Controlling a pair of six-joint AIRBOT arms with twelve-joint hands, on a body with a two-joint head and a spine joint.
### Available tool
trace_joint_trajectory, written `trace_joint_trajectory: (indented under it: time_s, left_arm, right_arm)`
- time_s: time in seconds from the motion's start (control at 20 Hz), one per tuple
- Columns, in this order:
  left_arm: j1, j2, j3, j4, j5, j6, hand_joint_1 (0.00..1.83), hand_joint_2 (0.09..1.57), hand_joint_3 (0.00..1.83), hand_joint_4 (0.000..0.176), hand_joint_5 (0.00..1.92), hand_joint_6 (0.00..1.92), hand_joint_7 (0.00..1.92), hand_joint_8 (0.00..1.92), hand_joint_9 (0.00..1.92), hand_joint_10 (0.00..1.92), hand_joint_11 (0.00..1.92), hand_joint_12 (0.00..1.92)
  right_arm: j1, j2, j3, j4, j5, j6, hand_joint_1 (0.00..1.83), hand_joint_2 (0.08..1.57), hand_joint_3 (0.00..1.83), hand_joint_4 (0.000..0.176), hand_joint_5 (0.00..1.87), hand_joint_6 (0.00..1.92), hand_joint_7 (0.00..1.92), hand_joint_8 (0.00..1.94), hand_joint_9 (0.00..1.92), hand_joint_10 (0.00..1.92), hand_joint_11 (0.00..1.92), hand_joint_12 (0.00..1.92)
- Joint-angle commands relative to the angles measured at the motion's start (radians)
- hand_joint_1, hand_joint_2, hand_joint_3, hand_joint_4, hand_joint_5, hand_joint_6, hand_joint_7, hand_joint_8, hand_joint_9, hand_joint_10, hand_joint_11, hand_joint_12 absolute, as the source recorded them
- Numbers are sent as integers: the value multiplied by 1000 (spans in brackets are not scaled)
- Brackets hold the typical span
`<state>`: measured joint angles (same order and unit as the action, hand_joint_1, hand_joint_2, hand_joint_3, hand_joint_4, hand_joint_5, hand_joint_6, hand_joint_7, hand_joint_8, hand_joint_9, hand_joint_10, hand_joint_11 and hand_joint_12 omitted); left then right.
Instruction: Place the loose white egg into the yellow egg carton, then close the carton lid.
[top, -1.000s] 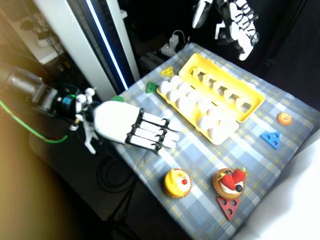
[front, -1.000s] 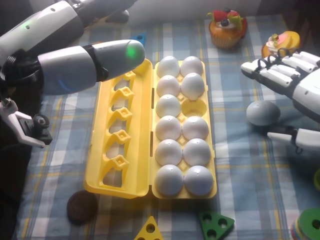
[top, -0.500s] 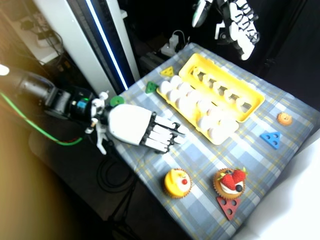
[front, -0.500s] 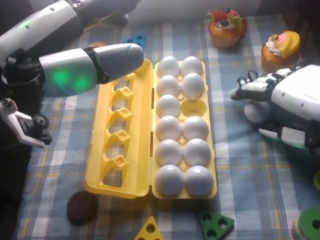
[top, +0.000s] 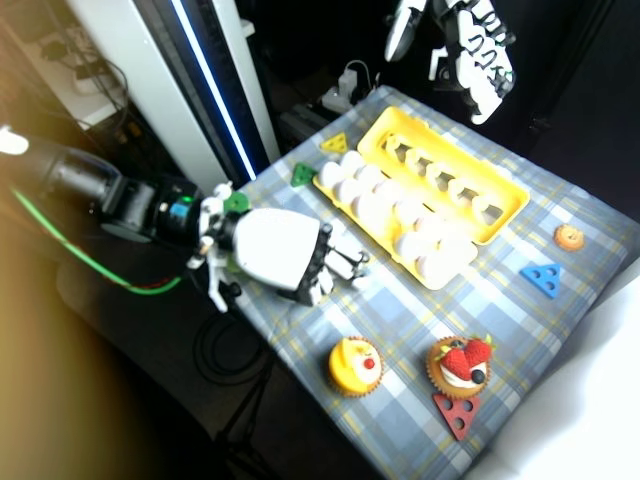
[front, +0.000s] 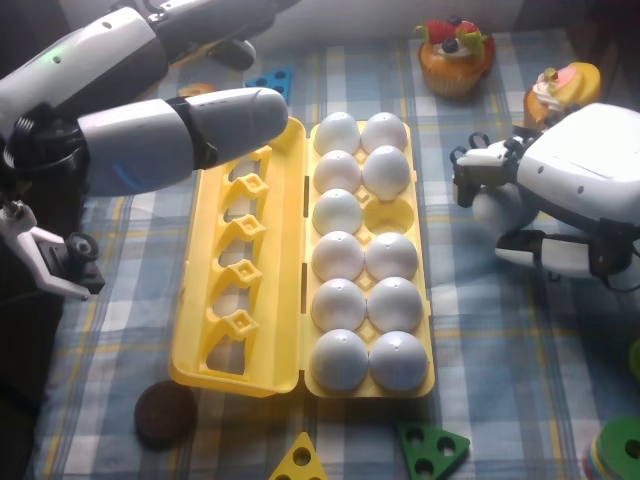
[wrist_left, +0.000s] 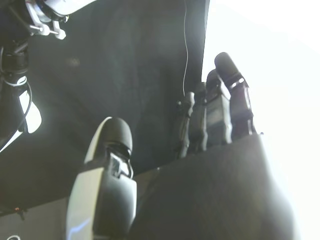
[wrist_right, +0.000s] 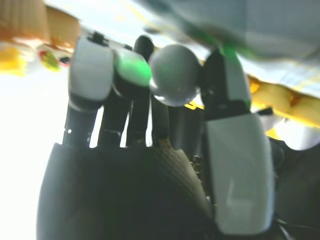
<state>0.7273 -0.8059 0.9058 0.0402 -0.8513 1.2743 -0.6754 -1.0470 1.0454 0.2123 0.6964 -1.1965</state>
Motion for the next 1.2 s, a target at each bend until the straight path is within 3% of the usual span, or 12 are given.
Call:
trace_joint_trajectory:
  time_s: [0.0,0.2,0.25,0.35,0.55,0.6,0.7,0.75,0.85,0.9,1.0,1.15]
  left_arm:
    - [-8,3,3,-13,-123,-10,264,1316,0,0,110,4,112,3,163,6,0,1055]
    - [-2,6,3,-16,-123,-10,270,1325,1,0,116,2,126,3,163,4,0,1025]
    - [-1,6,3,-18,-123,-10,230,1334,2,0,86,1,101,1,133,3,0,910]
    - [-1,6,4,-18,-118,-10,283,1332,0,0,112,6,113,4,146,9,0,898]
    - [-2,4,7,-20,-112,-10,367,1333,0,11,102,4,70,1,90,5,0,556]
    - [-2,3,9,-20,-109,-10,359,1330,0,2,113,3,85,3,112,10,0,583]
    - [-4,1,11,-20,-106,-10,301,1344,3,13,79,3,46,3,72,9,0,468]
    - [-4,1,11,-20,-106,-10,297,1345,3,16,70,2,43,5,68,10,0,443]
    - [-5,-1,13,-20,-103,-10,297,1345,1,17,58,0,39,2,70,10,0,446]
    - [-5,-3,15,-20,-102,-10,290,1348,1,15,60,1,44,2,81,11,0,528]
    - [-6,-4,15,-20,-102,-10,307,1353,1,18,56,1,46,0,84,7,0,582]
    - [-5,-4,16,-20,-102,-10,289,1358,0,28,45,1,36,1,68,4,0,493]
  right_arm:
    - [17,11,-7,-25,115,-1,1172,1287,45,0,643,1303,691,1775,883,1921,981,1921]
    - [52,20,-25,-76,135,-1,1051,1397,57,0,424,1700,595,1850,810,1891,958,1921]
    - [66,20,-25,-90,135,-1,257,1536,151,0,431,1835,622,1889,761,1915,889,1921]
    - [89,20,-24,-112,135,-1,980,1431,62,0,372,1714,597,1921,754,1911,844,1921]
    - [127,-6,-13,-140,134,-1,1136,1421,97,0,96,1182,448,1941,856,1921,947,1921]
    - [136,-20,-8,-151,133,-1,1101,1408,33,0,370,1615,495,1825,766,1921,878,1921]
    - [149,-37,-1,-162,123,-1,1210,1438,8,0,228,756,408,1851,258,1697,248,1921]
    - [155,-53,6,-169,117,-1,1042,1433,5,0,384,1545,480,1804,290,1556,224,1921]
    - [159,-73,16,-173,111,-1,990,1443,2,4,407,1759,484,1816,309,1496,223,1921]
    - [160,-81,19,-178,105,3,1138,1348,0,0,552,1374,651,1758,658,1739,733,1921]
    - [160,-87,21,-183,94,8,1168,1275,0,0,693,1240,712,1614,655,1629,688,1921]
    - [160,-86,23,-183,87,16,797,1215,0,0,315,166,456,191,372,626,108,1592]
